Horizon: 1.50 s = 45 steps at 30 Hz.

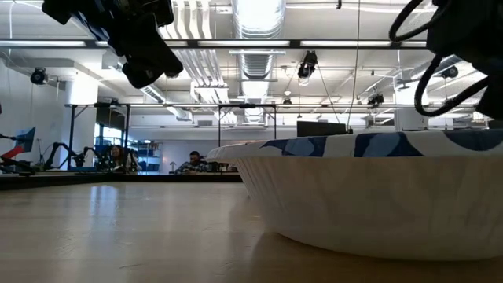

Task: Nest bowls inside each other
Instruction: Stack the white patterned bowl on top of the center white patterned bowl

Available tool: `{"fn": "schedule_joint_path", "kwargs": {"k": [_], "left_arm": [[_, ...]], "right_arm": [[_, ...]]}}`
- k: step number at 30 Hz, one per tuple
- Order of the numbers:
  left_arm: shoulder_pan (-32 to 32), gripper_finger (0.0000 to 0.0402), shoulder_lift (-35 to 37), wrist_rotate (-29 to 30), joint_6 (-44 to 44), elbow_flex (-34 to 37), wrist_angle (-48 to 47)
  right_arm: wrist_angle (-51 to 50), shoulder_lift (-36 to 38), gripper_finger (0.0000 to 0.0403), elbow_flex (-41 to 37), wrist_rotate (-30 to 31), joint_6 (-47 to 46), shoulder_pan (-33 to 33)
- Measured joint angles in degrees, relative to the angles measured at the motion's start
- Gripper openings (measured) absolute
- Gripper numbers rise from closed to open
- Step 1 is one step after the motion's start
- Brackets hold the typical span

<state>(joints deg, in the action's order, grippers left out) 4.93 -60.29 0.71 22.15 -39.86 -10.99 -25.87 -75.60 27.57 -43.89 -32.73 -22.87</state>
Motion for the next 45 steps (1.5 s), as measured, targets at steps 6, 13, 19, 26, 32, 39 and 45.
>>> {"fn": "schedule_joint_path", "kwargs": {"k": [6,13,19,26,32,39,45], "left_arm": [[0.0,0.0001,0.0,-0.2,0.0,0.0,0.0],[0.0,0.0001,0.0,-0.2,0.0,0.0,-0.1],[0.0,0.0001,-0.3,-0.3,-0.2,0.0,-0.1],[0.0,0.0001,-0.3,-0.3,-0.3,0.0,-0.1],[0.0,0.0001,-0.3,-0.3,-0.3,0.0,-0.1],[0.0,0.0001,-0.3,-0.3,-0.5,0.0,-0.1],[0.0,0.0001,-0.3,-0.3,-0.6,0.0,-0.1]], "right_arm": [[0.8,1.2,0.0219,0.0,-6.2,0.2,0.0],[0.9,6.0,0.0219,0.0,-7.1,-3.0,0.0],[0.9,8.9,0.0219,0.0,-7.3,-6.1,0.0],[0.9,9.6,0.0182,0.0,-7.5,-7.1,0.0],[0.9,9.2,0.0128,0.0,-7.6,-7.1,0.0],[1.0,9.2,0.0089,0.0,-7.6,-7.4,0.0],[1.0,9.2,0.0048,0.0,-7.7,-7.4,0.0]]}}
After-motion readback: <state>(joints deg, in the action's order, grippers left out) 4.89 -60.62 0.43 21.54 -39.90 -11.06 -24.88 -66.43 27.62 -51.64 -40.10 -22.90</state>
